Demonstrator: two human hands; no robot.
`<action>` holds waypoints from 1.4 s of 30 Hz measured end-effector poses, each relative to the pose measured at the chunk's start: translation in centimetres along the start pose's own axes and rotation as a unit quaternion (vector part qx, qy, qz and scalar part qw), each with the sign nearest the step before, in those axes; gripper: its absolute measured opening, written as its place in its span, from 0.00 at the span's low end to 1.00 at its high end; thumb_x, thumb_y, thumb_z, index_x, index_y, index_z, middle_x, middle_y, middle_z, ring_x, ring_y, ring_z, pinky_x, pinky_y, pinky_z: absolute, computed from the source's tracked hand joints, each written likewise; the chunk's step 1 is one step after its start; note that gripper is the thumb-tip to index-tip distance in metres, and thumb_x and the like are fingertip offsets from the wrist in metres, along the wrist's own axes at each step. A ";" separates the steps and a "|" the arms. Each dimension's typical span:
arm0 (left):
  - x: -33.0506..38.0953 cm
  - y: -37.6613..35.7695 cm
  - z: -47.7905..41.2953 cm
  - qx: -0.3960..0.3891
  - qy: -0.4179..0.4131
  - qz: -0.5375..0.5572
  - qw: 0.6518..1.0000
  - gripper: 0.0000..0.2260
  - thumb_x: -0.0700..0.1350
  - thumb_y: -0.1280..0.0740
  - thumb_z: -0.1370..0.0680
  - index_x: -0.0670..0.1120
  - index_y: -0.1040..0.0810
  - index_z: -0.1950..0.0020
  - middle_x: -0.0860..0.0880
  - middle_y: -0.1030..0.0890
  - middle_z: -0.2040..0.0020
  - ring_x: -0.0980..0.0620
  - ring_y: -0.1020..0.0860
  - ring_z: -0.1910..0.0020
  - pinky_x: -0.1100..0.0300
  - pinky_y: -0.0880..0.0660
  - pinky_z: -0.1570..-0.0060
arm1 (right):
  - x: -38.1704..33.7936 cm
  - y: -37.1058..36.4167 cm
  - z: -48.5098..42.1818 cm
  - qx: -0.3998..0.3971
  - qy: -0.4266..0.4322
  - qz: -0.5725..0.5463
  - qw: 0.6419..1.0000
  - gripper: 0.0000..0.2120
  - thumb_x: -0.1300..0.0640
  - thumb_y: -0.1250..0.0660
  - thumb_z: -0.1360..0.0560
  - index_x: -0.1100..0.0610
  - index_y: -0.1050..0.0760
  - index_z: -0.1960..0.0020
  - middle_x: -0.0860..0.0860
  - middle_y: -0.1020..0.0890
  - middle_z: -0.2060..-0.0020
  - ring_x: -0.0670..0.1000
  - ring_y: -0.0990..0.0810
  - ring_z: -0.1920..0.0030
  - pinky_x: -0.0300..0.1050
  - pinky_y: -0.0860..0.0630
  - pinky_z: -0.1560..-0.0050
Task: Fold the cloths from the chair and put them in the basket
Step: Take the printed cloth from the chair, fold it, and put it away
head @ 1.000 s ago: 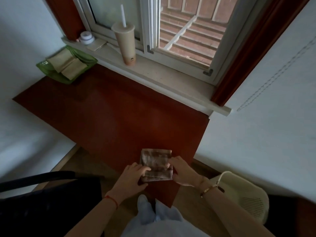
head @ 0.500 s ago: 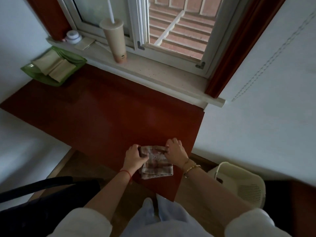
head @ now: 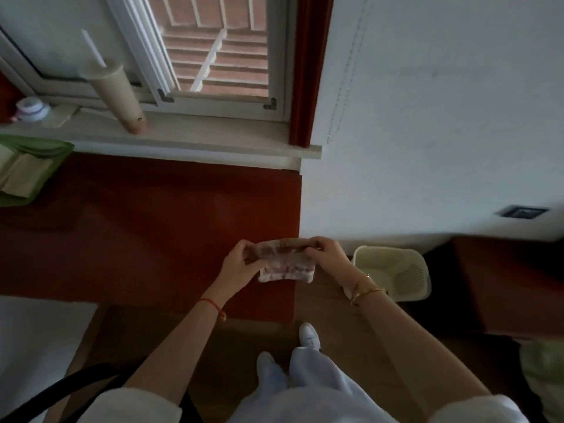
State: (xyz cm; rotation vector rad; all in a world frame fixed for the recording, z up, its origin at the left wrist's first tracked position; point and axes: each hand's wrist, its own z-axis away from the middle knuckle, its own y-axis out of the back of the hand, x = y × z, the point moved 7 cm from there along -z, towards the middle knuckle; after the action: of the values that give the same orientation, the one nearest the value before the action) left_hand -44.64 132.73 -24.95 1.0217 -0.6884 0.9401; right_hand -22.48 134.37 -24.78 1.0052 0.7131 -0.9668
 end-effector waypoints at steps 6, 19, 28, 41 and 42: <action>8.5 -8.6 -1.7 -0.051 -0.012 0.106 0.993 0.14 0.48 0.28 0.25 0.49 0.24 0.42 0.53 0.18 0.47 0.58 0.20 0.48 0.66 0.25 0.55 | 3.8 10.8 2.6 0.104 -0.032 -0.192 0.975 0.06 0.58 0.35 0.23 0.57 0.19 0.51 0.55 0.17 0.55 0.55 0.18 0.52 0.57 0.20 0.45; 15.3 -38.7 -8.1 -0.143 0.118 0.216 0.959 0.21 0.40 0.26 0.26 0.42 0.27 0.35 0.44 0.20 0.43 0.47 0.19 0.46 0.51 0.19 0.50 | 21.6 35.4 -0.5 0.131 -0.123 0.067 0.981 0.09 0.52 0.38 0.21 0.58 0.28 0.46 0.51 0.22 0.53 0.54 0.21 0.50 0.44 0.27 0.54; 8.7 -51.4 -17.6 -0.110 0.162 0.187 0.963 0.18 0.32 0.30 0.26 0.43 0.25 0.37 0.41 0.20 0.42 0.41 0.20 0.43 0.42 0.21 0.45 | 35.1 39.0 -9.8 0.061 -0.197 0.055 0.977 0.21 0.58 0.31 0.28 0.61 0.32 0.38 0.51 0.24 0.52 0.50 0.23 0.54 0.38 0.26 0.65; -23.3 -73.9 -38.9 -0.192 0.279 0.065 0.939 0.15 0.39 0.33 0.22 0.41 0.26 0.36 0.41 0.19 0.46 0.44 0.20 0.48 0.48 0.21 0.44 | 72.0 27.3 -30.1 0.055 -0.242 0.010 0.969 0.17 0.53 0.25 0.31 0.58 0.19 0.44 0.54 0.16 0.48 0.56 0.19 0.44 0.48 0.22 0.42; -25.1 -75.1 -40.1 -0.208 0.287 0.060 0.933 0.10 0.38 0.34 0.22 0.41 0.24 0.40 0.43 0.19 0.52 0.47 0.20 0.54 0.50 0.21 0.48 | 73.9 26.4 -31.2 0.046 -0.242 -0.007 0.969 0.15 0.54 0.25 0.32 0.57 0.19 0.46 0.53 0.16 0.48 0.54 0.18 0.47 0.46 0.22 0.46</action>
State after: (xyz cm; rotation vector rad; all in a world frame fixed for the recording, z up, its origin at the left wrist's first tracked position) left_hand 13.38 145.64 -90.95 0.2992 -0.4260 1.0761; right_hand 30.20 144.51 -89.99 0.7987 0.2690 -1.2085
